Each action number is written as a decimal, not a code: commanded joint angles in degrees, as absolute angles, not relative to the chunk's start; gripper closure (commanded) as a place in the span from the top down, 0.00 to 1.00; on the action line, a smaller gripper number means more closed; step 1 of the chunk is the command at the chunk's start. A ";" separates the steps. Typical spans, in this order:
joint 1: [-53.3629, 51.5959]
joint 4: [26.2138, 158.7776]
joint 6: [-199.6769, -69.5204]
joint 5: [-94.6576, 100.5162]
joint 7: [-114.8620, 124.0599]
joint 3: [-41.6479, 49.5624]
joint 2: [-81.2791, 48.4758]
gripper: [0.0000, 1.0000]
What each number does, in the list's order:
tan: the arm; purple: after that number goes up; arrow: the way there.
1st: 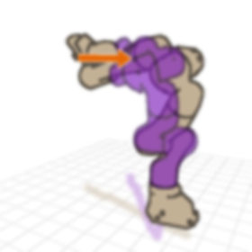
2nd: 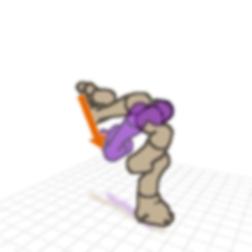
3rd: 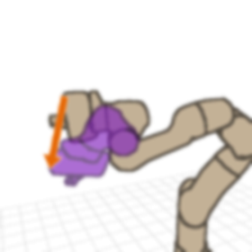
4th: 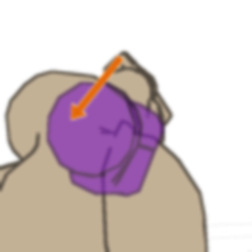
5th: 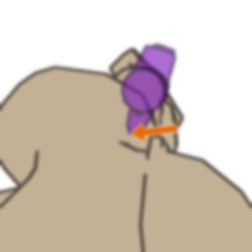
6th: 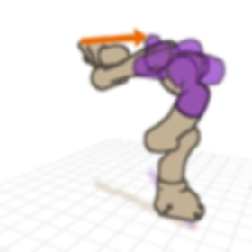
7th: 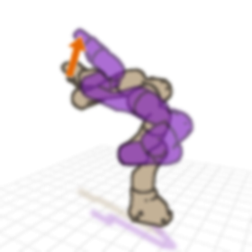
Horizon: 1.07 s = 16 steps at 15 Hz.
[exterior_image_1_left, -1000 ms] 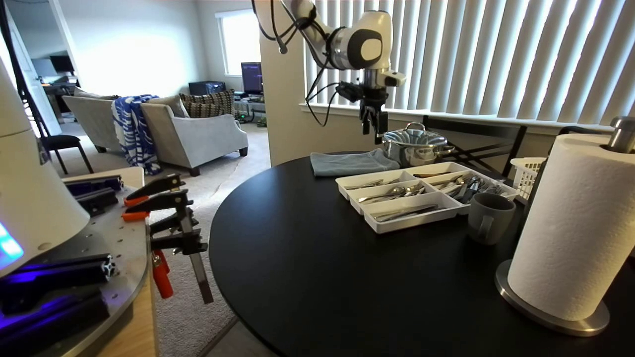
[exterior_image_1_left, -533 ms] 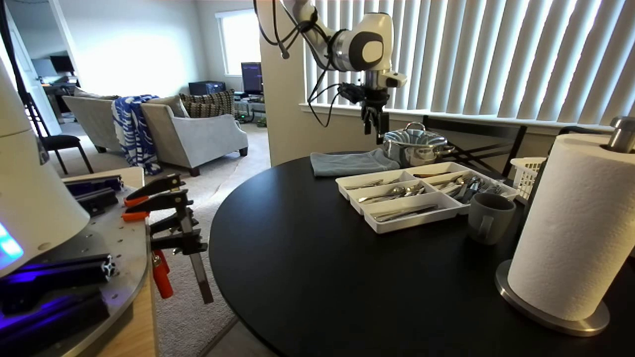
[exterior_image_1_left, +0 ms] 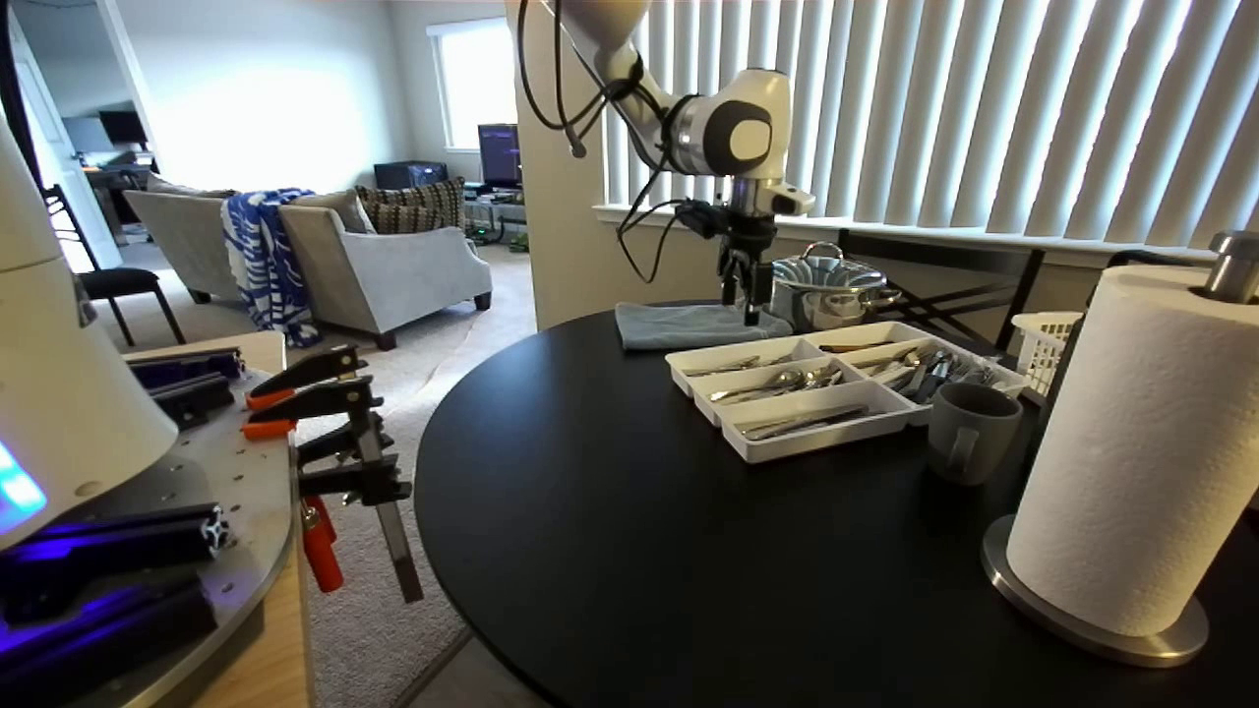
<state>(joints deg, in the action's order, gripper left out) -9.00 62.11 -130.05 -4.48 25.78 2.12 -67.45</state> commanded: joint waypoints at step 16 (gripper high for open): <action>-6.80 36.17 -115.27 -4.30 15.66 -0.81 -84.78 0.66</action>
